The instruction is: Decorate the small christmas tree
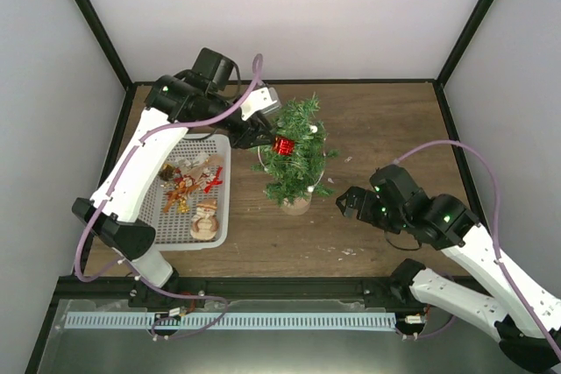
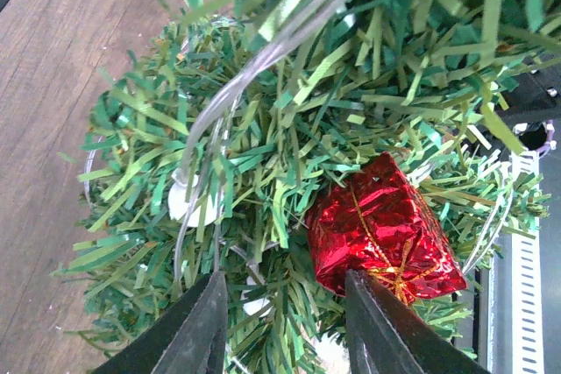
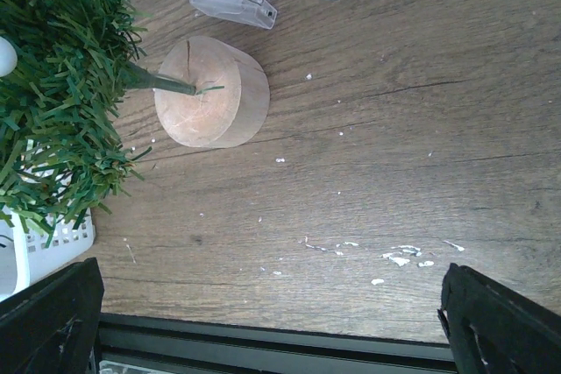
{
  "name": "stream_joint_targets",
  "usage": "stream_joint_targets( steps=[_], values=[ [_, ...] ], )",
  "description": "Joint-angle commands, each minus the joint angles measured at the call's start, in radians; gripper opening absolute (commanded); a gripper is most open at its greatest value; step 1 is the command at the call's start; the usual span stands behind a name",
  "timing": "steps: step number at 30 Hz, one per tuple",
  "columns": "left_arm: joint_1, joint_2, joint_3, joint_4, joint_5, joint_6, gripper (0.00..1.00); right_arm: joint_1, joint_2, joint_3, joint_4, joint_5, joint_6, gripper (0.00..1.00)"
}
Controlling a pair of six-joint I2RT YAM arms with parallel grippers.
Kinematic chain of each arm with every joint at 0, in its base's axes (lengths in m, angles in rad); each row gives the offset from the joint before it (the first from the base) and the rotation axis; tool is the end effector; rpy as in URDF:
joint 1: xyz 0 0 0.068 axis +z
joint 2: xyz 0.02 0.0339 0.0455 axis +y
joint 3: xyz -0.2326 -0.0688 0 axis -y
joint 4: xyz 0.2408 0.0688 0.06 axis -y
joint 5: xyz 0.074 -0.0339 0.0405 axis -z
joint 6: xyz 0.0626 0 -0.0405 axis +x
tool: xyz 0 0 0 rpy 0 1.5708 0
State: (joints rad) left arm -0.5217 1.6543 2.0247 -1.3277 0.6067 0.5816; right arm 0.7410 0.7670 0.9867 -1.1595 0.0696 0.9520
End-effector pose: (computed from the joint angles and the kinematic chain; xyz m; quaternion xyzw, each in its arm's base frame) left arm 0.2548 -0.1876 0.3858 0.5536 0.7276 -0.2760 0.2966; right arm 0.1173 0.1014 0.2758 0.1108 0.9436 0.2103 0.2302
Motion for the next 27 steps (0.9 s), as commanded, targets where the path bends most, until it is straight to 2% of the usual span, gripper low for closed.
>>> stream_joint_targets(
  steps=[1,15,27],
  values=[
    [-0.020,0.001,-0.014,0.015,0.018,-0.002,0.38,-0.005,-0.017,0.017,-0.008,0.001,0.016,0.98],
    [-0.009,-0.008,-0.025,0.031,-0.037,0.008,0.41,-0.006,-0.015,0.016,-0.002,0.001,0.012,0.98],
    [0.028,-0.020,-0.030,0.044,-0.052,0.001,0.49,-0.007,-0.002,0.021,0.008,-0.002,-0.002,0.98]
  ],
)
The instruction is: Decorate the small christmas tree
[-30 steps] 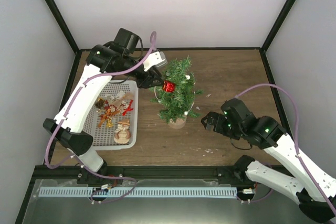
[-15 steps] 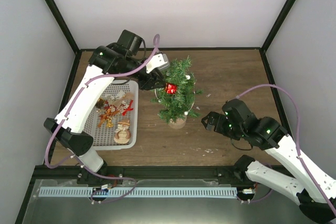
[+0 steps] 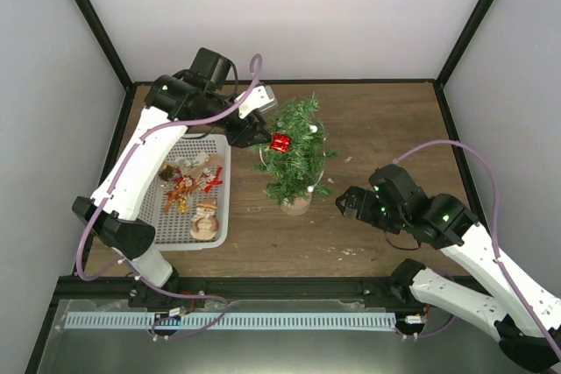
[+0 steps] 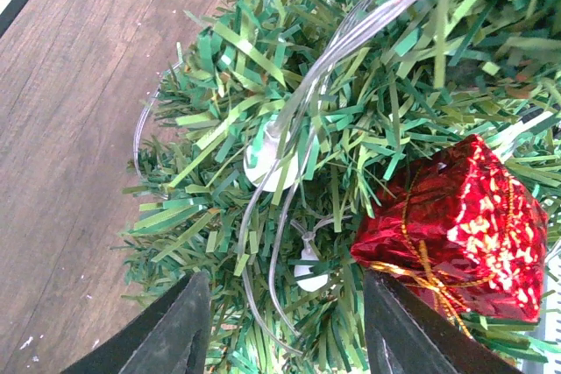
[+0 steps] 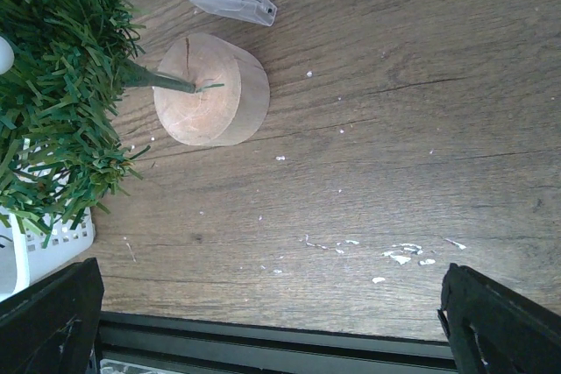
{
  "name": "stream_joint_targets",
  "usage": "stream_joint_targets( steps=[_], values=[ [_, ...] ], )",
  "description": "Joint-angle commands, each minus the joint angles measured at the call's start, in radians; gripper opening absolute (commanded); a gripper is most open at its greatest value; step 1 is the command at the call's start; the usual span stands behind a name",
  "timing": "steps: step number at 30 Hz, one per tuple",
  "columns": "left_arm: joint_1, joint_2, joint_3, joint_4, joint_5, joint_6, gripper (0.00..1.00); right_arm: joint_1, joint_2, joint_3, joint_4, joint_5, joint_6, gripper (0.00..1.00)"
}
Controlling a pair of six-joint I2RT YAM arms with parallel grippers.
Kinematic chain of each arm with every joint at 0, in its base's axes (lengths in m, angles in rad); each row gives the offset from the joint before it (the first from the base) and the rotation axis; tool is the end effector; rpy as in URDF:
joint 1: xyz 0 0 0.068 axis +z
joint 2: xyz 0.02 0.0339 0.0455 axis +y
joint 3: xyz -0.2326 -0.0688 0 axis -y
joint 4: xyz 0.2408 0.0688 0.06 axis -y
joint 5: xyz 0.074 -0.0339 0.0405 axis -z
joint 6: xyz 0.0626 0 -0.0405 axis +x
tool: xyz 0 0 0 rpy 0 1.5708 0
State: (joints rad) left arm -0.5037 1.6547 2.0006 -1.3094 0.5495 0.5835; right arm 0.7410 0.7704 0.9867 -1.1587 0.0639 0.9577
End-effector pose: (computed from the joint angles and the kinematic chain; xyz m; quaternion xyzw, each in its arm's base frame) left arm 0.2631 -0.1823 0.3788 0.5445 0.7441 -0.2472 0.2979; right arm 0.1175 0.1021 0.2754 0.1126 0.9439 0.2119 0.2268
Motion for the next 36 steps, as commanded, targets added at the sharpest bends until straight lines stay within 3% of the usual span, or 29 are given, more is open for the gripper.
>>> stream_joint_targets(
  steps=[1,10,15,24,29,36],
  values=[
    [0.010,-0.019,-0.006,0.028,0.006,-0.005,0.49,-0.006,-0.006,0.022,0.005,0.004,-0.008,0.98],
    [0.028,-0.026,-0.010,0.039,-0.013,-0.017,0.55,-0.006,-0.009,0.029,-0.005,0.004,-0.010,0.98],
    [0.135,-0.052,-0.036,0.025,-0.039,-0.024,0.56,-0.006,-0.013,0.045,-0.031,0.024,-0.002,0.98],
    [0.430,-0.219,-0.468,0.125,-0.071,0.023,0.54,-0.006,-0.002,0.019,-0.050,0.051,0.014,0.98],
    [0.460,-0.239,-0.679,0.223,-0.197,0.036,0.54,-0.006,0.024,-0.006,-0.012,0.032,-0.007,0.98],
    [0.465,-0.148,-0.763,0.281,-0.324,0.093,0.59,-0.006,0.046,-0.030,0.013,0.019,-0.026,0.99]
  ],
)
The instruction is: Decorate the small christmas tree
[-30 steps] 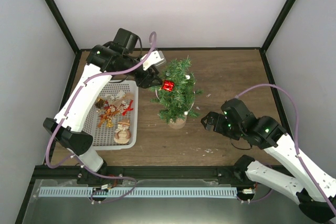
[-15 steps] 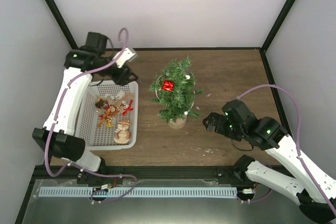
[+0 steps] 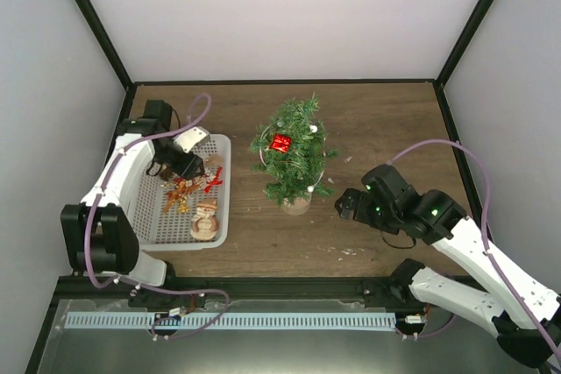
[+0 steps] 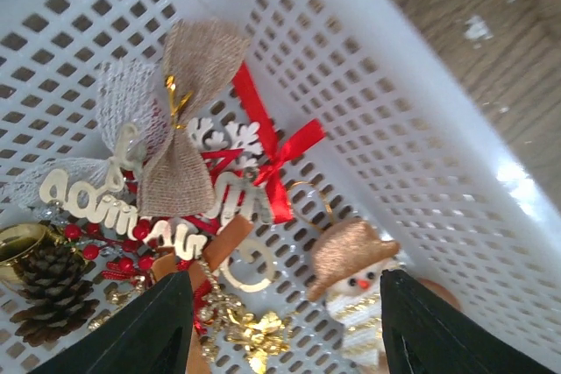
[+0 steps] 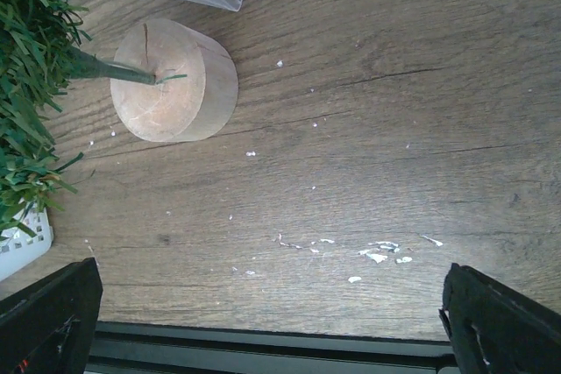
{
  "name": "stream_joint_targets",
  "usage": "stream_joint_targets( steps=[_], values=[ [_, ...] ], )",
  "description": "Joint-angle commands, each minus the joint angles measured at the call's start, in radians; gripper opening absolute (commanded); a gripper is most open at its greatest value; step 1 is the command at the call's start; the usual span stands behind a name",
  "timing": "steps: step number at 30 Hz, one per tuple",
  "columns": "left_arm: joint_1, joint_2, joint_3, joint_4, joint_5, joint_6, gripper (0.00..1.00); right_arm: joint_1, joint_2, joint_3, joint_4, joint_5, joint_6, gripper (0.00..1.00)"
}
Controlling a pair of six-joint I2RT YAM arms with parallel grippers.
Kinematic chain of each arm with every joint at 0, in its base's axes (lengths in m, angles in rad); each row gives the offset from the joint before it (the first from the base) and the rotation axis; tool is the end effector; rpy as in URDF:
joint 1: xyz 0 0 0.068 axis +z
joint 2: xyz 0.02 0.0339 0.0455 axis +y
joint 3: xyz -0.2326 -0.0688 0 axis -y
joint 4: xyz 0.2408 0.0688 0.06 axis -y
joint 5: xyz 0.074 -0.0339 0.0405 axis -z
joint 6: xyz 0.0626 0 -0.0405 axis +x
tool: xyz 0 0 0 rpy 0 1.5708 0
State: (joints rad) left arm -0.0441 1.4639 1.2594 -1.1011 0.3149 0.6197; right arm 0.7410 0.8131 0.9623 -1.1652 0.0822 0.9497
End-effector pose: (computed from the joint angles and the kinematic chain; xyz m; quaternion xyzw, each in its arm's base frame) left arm 0.2770 -0.0316 0.2258 0.3386 0.9188 -0.1120 0.1693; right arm 0.1224 0.1050 0.2617 0.1113 0.9546 0.1785 0.2111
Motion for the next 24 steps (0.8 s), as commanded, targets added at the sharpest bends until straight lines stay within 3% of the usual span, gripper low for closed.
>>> stream_joint_targets(
  steps=[1,10,24],
  values=[
    [0.006,0.055,-0.027,0.085,-0.101,0.063,0.59,-0.007,0.003,-0.008,0.021,0.001,-0.019,0.99],
    [-0.010,0.169,-0.115,0.214,-0.196,0.101,0.49,-0.006,0.009,-0.002,0.022,-0.006,-0.031,0.99],
    [0.001,0.147,-0.288,0.334,-0.308,0.247,0.54,-0.006,0.003,-0.014,0.035,-0.026,-0.036,1.00]
  ],
)
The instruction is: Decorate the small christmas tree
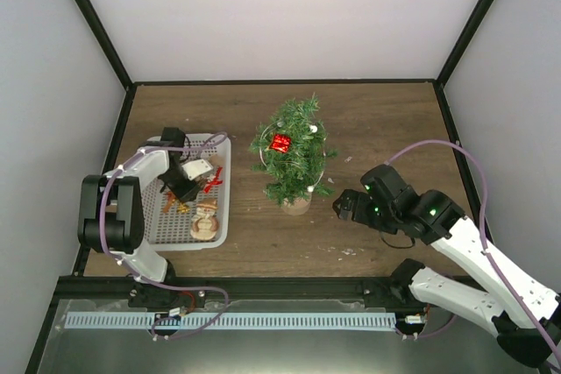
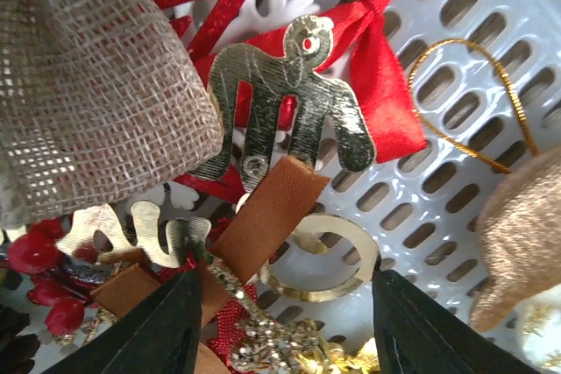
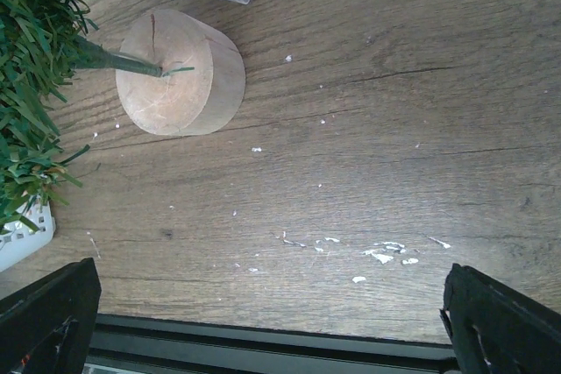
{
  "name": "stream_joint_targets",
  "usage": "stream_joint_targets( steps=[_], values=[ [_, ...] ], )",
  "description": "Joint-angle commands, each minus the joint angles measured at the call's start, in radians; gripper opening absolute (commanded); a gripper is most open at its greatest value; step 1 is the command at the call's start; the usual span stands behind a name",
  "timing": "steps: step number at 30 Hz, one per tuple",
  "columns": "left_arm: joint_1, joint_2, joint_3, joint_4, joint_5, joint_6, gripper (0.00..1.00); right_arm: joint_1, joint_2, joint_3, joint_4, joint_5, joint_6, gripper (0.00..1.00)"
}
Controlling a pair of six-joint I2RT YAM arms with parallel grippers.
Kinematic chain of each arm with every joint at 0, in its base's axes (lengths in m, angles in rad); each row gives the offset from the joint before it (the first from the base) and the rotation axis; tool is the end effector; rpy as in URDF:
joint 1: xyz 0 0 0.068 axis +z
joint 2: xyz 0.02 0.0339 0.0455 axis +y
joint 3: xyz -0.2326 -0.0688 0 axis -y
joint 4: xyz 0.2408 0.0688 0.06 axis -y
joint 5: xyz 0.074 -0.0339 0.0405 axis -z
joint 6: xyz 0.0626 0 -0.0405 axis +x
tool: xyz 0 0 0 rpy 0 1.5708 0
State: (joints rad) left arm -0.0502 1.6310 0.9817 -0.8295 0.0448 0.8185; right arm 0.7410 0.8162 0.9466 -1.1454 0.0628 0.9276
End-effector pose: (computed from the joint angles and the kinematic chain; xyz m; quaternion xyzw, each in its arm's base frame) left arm 0.2741 -0.0166 0.1119 0.4212 0.9055 -0.0035 0.0510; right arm 0.1234 0.1076 0.2578 0.0981 0.9562 0.1829 0.2065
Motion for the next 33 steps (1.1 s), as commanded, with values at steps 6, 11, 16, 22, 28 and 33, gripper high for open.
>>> stream_joint_targets(
  steps=[6,11,16,22,28,33],
  values=[
    [0.019,-0.010,-0.003,0.087,-0.037,0.055,0.43,-0.006,0.018,0.000,0.028,-0.015,-0.026,0.99],
    [0.023,-0.001,0.001,0.082,-0.032,0.057,0.22,-0.006,0.024,0.004,0.027,-0.015,-0.030,1.00],
    [0.026,-0.012,0.023,0.057,-0.010,0.043,0.02,-0.006,0.025,0.001,0.032,-0.018,-0.030,1.00],
    [0.035,-0.037,0.054,0.004,0.015,0.038,0.00,-0.006,0.024,-0.002,0.035,-0.024,-0.032,1.00],
    [0.053,-0.065,0.085,-0.046,0.045,0.026,0.00,-0.006,0.023,-0.012,0.048,-0.035,-0.031,1.00],
    [0.063,-0.082,0.136,-0.116,0.109,0.008,0.00,-0.006,0.023,-0.014,0.050,-0.039,-0.033,0.99]
  ],
)
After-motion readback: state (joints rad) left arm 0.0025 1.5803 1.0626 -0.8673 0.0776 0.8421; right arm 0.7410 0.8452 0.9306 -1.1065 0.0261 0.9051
